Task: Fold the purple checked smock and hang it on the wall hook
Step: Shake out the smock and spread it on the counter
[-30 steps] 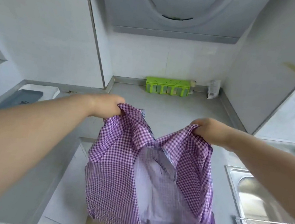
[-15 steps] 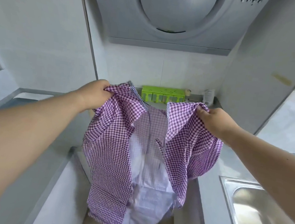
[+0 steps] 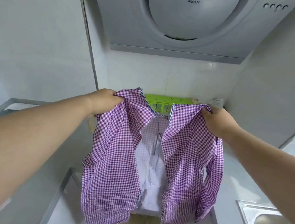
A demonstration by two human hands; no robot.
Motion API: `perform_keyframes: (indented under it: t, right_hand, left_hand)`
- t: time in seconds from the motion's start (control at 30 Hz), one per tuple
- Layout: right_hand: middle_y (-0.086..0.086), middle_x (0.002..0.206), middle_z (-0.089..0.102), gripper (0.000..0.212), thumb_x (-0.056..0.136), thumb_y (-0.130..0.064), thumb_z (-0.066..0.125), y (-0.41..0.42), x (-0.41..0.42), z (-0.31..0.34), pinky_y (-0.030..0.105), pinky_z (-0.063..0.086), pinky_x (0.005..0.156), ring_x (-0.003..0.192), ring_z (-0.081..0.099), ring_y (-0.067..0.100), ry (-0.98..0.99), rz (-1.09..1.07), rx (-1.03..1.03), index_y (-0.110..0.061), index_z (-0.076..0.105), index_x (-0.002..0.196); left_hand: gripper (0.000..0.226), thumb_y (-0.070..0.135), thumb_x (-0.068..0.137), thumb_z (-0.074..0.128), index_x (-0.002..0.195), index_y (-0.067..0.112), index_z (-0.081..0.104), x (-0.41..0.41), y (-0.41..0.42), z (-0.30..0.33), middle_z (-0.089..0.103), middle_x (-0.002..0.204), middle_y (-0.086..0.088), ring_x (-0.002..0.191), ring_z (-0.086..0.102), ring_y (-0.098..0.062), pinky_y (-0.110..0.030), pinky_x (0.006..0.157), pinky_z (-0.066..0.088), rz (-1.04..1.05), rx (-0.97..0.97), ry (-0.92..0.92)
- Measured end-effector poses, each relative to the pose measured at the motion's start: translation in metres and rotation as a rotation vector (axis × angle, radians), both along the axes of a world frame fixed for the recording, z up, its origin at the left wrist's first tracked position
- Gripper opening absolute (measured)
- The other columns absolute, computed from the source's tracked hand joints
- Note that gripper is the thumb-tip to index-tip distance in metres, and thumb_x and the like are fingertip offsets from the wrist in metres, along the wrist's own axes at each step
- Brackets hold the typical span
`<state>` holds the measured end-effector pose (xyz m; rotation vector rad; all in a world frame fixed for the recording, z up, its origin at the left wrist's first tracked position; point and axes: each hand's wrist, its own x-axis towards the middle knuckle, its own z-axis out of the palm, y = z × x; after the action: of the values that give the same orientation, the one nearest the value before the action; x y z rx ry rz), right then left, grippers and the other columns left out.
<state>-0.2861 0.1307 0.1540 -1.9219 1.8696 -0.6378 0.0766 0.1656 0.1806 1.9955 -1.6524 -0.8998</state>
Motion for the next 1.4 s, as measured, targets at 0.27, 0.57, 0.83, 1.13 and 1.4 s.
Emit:
perform_keyframes:
  t: [0.27, 0.57, 0.83, 1.13, 1.4]
  right_hand:
    - [0.021, 0.133, 0.063, 0.056, 0.111, -0.045, 0.037, -0.055, 0.013, -0.021, 0.037, 0.043, 0.095, 0.100, 0.055, 0.030, -0.057, -0.133, 0.135, -0.002, 0.059, 0.140]
    - [0.011, 0.083, 0.064, 0.053, 0.110, -0.051, 0.037, -0.163, -0.008, -0.059, 0.027, 0.043, 0.056, 0.068, 0.059, 0.020, -0.032, -0.129, 0.232, -0.005, 0.063, 0.106]
    - [0.016, 0.094, 0.066, 0.052, 0.111, -0.047, 0.033, -0.272, -0.032, -0.106, 0.034, 0.045, 0.064, 0.078, 0.062, 0.028, 0.002, -0.063, 0.338, -0.004, 0.062, 0.110]
    - [0.022, 0.100, 0.073, 0.028, 0.101, -0.032, 0.056, -0.330, -0.045, -0.172, 0.043, 0.058, 0.085, 0.102, 0.071, 0.041, -0.216, -0.151, 0.424, -0.016, 0.061, 0.078]
    - [-0.002, 0.140, 0.056, 0.038, 0.099, -0.030, 0.055, -0.287, -0.021, -0.214, 0.042, 0.048, 0.104, 0.127, 0.055, 0.027, 0.278, 0.278, 0.122, -0.032, 0.058, 0.137]
  left_hand:
    - [0.047, 0.057, 0.104, 0.050, 0.113, 0.017, 0.074, 0.013, -0.081, -0.027, 0.077, 0.105, -0.006, 0.095, 0.074, -0.025, -0.038, 0.097, 0.058, -0.008, 0.015, -0.003]
    - [0.061, 0.062, 0.107, 0.038, 0.118, 0.013, 0.073, -0.010, -0.181, -0.058, 0.073, 0.104, -0.007, 0.090, 0.070, -0.025, -0.032, 0.076, 0.051, 0.014, 0.049, -0.168]
    - [0.072, 0.066, 0.107, 0.029, 0.135, 0.012, 0.067, -0.041, -0.261, -0.089, 0.070, 0.130, -0.016, 0.110, 0.067, -0.033, -0.036, 0.100, 0.051, 0.126, 0.125, -0.282]
    - [0.068, 0.059, 0.110, 0.029, 0.130, 0.008, 0.069, -0.058, -0.311, -0.131, 0.070, 0.125, -0.019, 0.108, 0.068, -0.034, -0.039, 0.098, 0.054, 0.216, 0.181, -0.286]
    - [0.055, 0.040, 0.114, 0.037, 0.140, -0.002, 0.062, -0.068, -0.341, -0.182, 0.063, 0.141, -0.024, 0.119, 0.062, -0.037, -0.030, 0.088, 0.042, 0.226, 0.264, -0.262]
